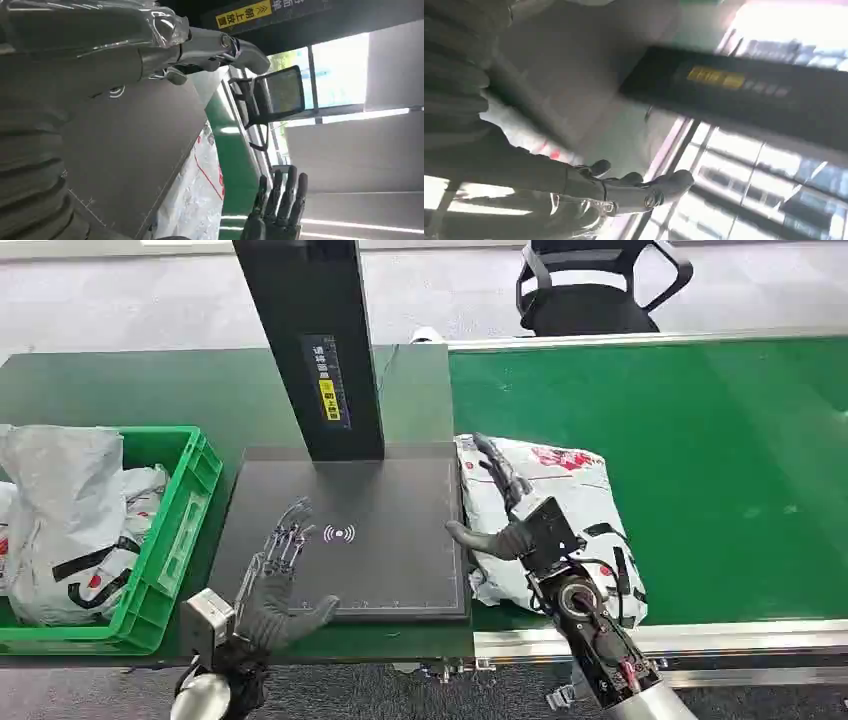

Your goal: Moved the parcel from conveyor to table for the left to box.

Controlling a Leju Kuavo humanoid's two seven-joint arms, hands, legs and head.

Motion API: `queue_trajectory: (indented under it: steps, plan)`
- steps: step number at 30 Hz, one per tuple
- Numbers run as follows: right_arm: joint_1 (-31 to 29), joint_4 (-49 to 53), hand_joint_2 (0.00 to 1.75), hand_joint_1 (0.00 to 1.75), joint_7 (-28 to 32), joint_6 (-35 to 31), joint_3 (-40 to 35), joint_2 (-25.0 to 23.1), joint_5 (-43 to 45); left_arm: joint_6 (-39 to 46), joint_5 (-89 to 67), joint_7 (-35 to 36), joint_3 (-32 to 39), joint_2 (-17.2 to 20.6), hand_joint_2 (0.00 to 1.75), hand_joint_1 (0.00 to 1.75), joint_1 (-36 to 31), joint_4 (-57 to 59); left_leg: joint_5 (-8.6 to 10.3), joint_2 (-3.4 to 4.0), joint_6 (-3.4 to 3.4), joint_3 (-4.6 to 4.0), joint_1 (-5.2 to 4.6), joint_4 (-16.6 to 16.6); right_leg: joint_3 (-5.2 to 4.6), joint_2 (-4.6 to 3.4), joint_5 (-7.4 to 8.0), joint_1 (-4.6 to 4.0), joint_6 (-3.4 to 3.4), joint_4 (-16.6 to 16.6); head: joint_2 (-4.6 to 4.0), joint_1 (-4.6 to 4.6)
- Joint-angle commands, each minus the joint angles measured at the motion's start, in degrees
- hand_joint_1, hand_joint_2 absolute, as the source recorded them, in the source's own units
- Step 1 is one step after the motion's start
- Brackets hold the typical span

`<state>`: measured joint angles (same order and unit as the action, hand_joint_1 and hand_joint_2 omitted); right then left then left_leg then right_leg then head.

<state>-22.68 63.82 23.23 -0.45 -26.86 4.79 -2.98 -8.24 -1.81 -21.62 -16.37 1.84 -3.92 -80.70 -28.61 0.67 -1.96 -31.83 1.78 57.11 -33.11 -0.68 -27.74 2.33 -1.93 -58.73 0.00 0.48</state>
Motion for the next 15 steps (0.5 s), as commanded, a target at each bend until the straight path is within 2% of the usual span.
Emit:
queue_trajectory:
  steps: [1,3,5,6,7,12,15]
  plan:
    - [-2.3,-2.6,1.75,0.00,-8.6,-15.9,4.7,3.2,-17.6,-0.1,-0.9,1.6,0.4,-0.2,1.75,0.00,1.4,-1.3,0.05,-0.14,0.18,0.00,-0.03,0.0,0.05,0.16,0.04,-0.02,0.17,0.1,0.00,0.00]
    - [-2.0,-2.6,1.75,0.00,-13.8,-19.4,6.4,3.6,-24.9,-0.1,-1.4,2.3,0.4,-0.6,1.75,0.00,1.7,-1.7,0.05,-0.11,0.19,0.04,-0.03,-0.1,0.08,0.13,0.05,-0.03,0.19,0.1,0.00,0.00]
    - [-2.2,-2.9,1.75,0.00,-16.3,-20.1,7.1,3.9,-28.1,-0.1,-1.5,2.7,0.4,-0.9,1.75,0.00,1.6,-1.7,0.05,-0.13,0.20,0.04,-0.02,-0.1,0.10,0.16,0.05,-0.04,0.21,0.1,0.00,0.00]
    - [-2.8,-4.7,1.75,0.00,-31.1,-16.9,5.2,5.0,-42.2,-0.1,-2.1,3.6,0.4,-1.3,1.75,0.00,1.4,-1.7,0.04,-0.12,0.15,0.01,-0.03,0.0,0.05,0.13,0.04,-0.02,0.16,0.1,0.00,0.00]
    - [-2.4,-5.1,1.75,0.00,-32.7,-16.3,6.7,4.3,-45.6,0.0,-2.2,4.0,0.4,-1.5,1.75,0.00,1.4,-1.9,0.02,-0.08,0.11,0.01,-0.03,0.0,0.04,0.10,0.03,0.00,0.11,0.0,0.00,0.00]
    - [-3.0,-6.3,1.75,0.00,-34.8,-14.6,8.8,3.0,-50.0,0.3,-2.4,4.8,0.7,-1.8,1.75,0.00,1.4,-2.3,0.07,-0.09,0.18,0.02,0.00,-0.1,0.05,0.11,0.09,-0.05,0.20,0.1,0.00,-0.02]
    - [-2.9,-7.1,1.75,0.00,-37.7,-11.0,9.8,2.9,-53.5,0.1,-2.5,5.1,0.9,-1.9,1.75,0.00,1.3,-2.1,0.01,-0.01,0.13,0.03,0.00,0.0,0.03,0.03,0.05,-0.03,0.13,0.1,0.00,-0.02]
